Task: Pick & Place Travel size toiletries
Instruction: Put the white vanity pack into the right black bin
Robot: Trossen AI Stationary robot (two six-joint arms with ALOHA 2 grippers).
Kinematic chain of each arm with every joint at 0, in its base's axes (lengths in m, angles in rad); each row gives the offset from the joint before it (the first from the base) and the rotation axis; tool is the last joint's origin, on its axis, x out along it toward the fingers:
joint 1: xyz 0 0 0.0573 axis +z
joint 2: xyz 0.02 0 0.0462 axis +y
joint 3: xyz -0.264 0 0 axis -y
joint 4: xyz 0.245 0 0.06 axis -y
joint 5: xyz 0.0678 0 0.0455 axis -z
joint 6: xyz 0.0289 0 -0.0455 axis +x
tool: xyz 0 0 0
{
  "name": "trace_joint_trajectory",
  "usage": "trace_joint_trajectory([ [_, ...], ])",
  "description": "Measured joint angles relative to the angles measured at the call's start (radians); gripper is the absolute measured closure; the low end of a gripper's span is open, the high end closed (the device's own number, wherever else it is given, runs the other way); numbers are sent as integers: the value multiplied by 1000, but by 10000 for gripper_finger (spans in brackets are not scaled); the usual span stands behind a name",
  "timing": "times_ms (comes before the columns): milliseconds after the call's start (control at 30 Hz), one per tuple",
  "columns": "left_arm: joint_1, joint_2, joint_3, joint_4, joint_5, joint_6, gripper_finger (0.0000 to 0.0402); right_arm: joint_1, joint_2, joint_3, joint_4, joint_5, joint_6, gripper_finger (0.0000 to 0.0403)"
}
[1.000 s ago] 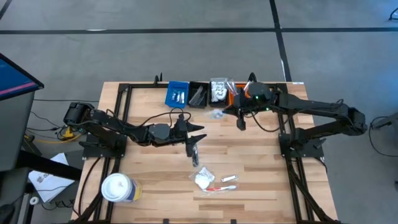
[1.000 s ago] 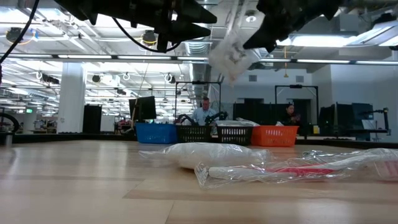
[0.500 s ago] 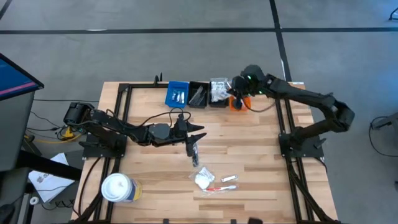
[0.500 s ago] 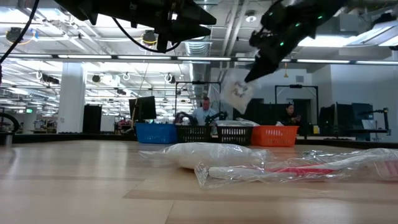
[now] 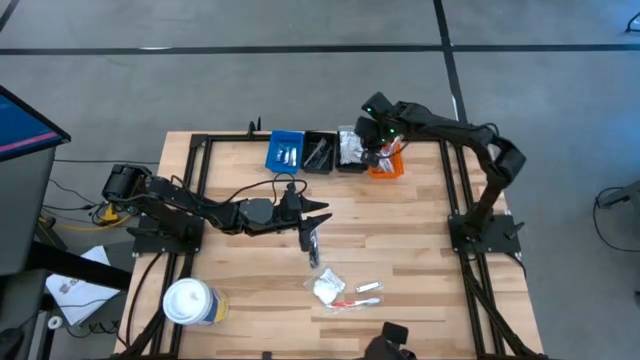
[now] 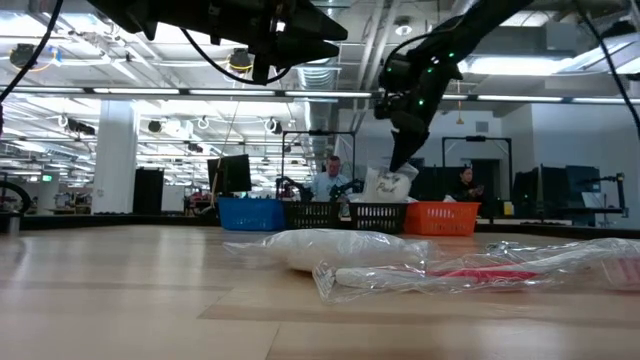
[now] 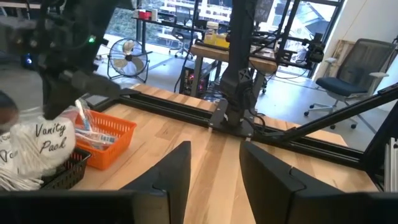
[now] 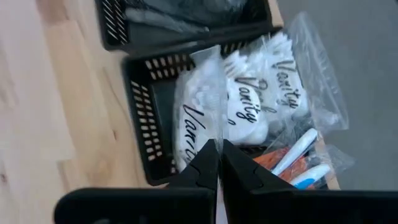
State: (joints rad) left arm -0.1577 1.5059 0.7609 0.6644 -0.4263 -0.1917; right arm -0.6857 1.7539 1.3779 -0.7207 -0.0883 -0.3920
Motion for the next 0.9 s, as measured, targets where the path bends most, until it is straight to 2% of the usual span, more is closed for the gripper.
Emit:
trace_joint_trajectory([
  [133, 0, 0, 0, 0, 0, 0, 272, 10, 55, 51, -55, 13, -31, 403],
  [433, 0, 0, 0, 0, 3, 0, 273, 41, 100, 95, -61, 122, -110, 403],
  [900, 0, 0, 0, 0, 0, 0, 277, 51, 100, 96, -21, 122, -204, 403],
])
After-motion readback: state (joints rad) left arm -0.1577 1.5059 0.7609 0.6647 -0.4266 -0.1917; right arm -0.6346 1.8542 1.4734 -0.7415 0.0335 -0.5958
